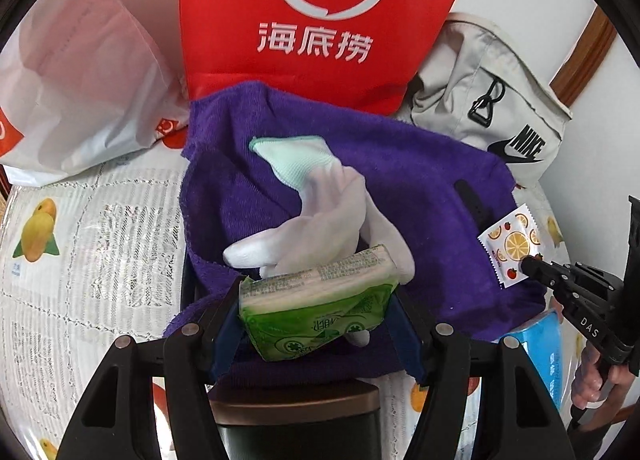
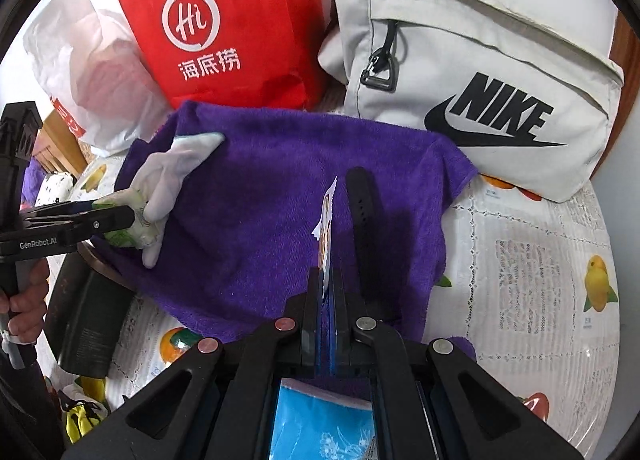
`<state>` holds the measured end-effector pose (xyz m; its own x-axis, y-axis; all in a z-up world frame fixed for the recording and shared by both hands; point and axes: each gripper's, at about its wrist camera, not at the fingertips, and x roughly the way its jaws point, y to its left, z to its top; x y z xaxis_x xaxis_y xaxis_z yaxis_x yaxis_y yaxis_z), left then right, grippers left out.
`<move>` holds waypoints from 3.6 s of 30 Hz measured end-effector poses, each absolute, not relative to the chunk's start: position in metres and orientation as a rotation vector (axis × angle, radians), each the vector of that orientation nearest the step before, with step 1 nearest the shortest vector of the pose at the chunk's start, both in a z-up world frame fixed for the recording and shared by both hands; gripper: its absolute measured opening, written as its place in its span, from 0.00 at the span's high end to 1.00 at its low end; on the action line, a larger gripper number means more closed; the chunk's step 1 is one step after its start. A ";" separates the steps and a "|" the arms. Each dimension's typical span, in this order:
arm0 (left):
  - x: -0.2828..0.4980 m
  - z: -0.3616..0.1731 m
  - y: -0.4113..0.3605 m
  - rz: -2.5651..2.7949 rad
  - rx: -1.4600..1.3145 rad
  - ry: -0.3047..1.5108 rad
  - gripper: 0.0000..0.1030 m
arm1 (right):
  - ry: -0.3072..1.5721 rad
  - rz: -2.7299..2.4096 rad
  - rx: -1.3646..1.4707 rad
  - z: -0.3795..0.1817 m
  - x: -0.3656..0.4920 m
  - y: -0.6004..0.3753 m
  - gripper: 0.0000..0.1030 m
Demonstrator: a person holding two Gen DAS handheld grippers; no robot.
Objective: Organize soft objects
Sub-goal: 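Lower and release the wipes onto the towel while the right tool releases the fruit-print card there, then grasp the long green snack packet with the right tool while the left tool approaches the yellow sock, then grasp the yellow black-striped sock with the left tool while the right tool holds the packet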
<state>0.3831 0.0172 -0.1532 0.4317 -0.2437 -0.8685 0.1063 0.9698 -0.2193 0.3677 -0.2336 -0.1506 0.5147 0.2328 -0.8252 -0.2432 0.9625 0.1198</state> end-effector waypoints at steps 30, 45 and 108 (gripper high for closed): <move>0.300 -0.092 0.043 -0.124 -0.122 0.983 0.24 | 0.864 0.207 0.022 -0.102 0.294 -0.246 0.41; 0.192 -0.105 0.063 -0.110 -0.167 1.007 0.24 | 0.898 0.283 0.037 -0.111 0.161 -0.214 0.40; 0.098 -0.175 0.015 -0.339 -0.062 1.077 0.20 | 0.852 0.258 0.032 -0.154 0.064 -0.212 0.67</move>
